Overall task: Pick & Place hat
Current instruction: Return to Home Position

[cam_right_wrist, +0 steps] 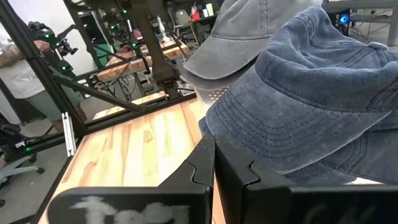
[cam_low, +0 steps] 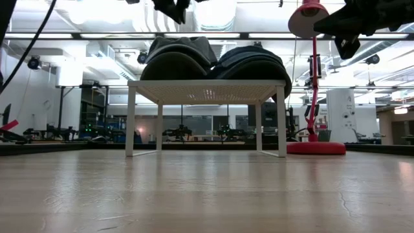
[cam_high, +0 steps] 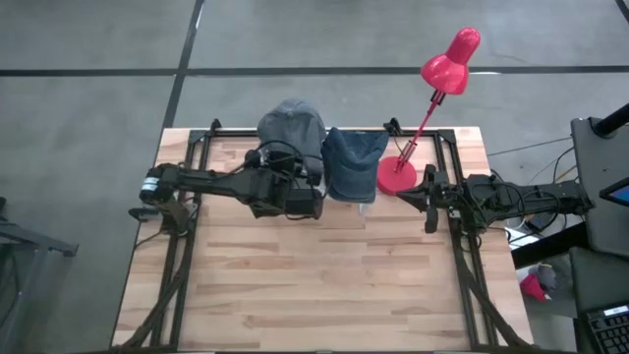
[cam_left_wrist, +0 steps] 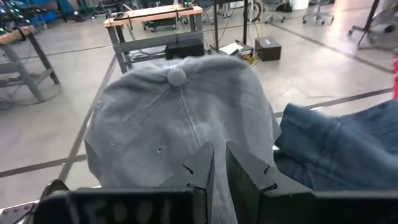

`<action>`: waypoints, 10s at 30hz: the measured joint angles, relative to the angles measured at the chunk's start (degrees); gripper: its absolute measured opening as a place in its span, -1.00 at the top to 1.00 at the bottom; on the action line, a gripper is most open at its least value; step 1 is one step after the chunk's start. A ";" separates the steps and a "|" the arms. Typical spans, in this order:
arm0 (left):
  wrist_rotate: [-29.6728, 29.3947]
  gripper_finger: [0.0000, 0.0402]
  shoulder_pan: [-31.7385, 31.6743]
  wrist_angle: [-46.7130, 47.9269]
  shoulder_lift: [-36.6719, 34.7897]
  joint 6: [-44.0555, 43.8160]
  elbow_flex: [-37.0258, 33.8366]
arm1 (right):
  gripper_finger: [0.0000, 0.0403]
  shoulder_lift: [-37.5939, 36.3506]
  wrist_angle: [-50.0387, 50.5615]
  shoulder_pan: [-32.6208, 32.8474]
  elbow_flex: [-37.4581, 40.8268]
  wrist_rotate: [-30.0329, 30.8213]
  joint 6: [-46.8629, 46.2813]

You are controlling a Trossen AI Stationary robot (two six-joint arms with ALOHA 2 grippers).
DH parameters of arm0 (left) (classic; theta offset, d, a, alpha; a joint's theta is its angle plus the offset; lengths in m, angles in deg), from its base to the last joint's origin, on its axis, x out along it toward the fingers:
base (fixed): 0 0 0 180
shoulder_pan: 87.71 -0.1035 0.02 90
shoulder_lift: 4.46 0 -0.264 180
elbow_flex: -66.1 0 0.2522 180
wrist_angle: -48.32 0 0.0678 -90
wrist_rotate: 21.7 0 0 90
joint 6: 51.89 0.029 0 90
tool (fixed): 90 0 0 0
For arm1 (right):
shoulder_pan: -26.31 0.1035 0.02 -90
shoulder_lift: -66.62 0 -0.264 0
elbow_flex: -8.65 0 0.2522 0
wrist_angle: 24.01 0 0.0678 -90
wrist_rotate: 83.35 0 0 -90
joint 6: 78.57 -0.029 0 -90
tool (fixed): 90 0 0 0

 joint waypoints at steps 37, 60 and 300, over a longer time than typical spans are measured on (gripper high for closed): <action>-3.04 0.75 17.57 15.74 -19.70 0.96 -5.07 | 0.96 -0.02 -0.02 0.00 0.01 0.00 0.20; -2.72 0.99 23.86 -5.16 -41.04 -11.45 -46.50 | 0.96 -0.02 0.07 0.00 0.01 0.00 0.16; 51.49 1.00 -0.02 -69.23 -99.70 56.72 -101.79 | 0.96 -22.53 -5.94 0.02 21.19 -7.56 9.44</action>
